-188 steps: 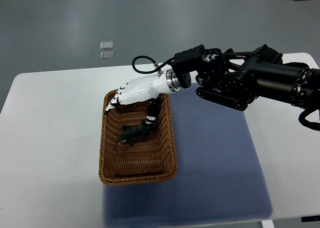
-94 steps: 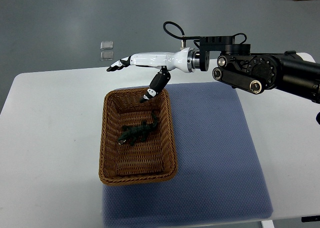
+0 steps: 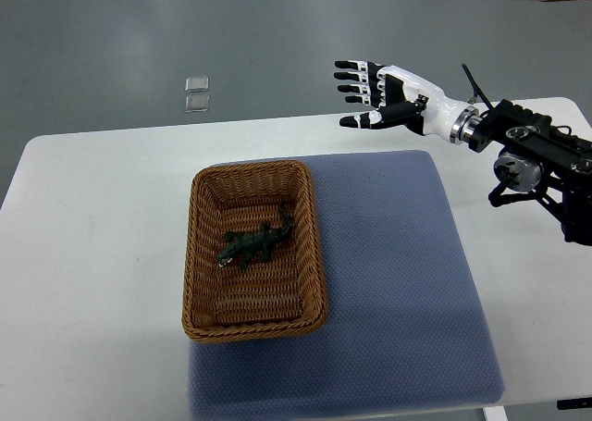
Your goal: Place crocodile in brown basket with right hand
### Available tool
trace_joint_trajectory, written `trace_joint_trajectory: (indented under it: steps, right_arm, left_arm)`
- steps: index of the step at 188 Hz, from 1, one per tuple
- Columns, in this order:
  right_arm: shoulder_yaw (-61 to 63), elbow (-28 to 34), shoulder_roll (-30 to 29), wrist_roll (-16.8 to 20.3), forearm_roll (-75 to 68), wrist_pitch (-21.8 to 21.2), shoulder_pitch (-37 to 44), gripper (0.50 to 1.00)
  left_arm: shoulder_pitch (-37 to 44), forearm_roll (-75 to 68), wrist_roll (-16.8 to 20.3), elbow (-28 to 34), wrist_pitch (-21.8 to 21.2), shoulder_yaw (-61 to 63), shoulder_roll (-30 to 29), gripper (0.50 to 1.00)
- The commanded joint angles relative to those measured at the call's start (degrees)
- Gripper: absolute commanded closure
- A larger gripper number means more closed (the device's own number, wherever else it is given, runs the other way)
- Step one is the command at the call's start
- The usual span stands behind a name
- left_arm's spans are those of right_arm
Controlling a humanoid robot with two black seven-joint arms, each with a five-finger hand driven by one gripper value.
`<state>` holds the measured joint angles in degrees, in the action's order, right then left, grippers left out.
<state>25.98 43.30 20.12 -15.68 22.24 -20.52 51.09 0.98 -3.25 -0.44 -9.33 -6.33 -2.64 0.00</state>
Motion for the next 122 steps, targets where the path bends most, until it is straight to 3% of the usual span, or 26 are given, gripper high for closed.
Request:
trace_joint_trajectory:
  steps: [1, 41, 122]
  right_arm:
    - [1.09, -0.24, 1.24, 3.73, -9.58, 0.04, -3.37, 0.574]
    - [1.01, -1.03, 1.06, 4.52, -25.92, 0.48, -6.79, 0.574]
    - [1.09, -1.56, -1.05, 3.73, -26.45, 1.01, -8.73, 0.572]
  left_arm:
    - [-0.01, 0.0, 0.0, -0.08, 0.01, 0.0, 0.0, 0.5]
    - [-0.01, 0.0, -0.09, 0.01, 0.01, 0.09, 0.0, 0.5]
    - [-0.01, 0.0, -0.09, 0.01, 0.01, 0.09, 0.0, 0.5]
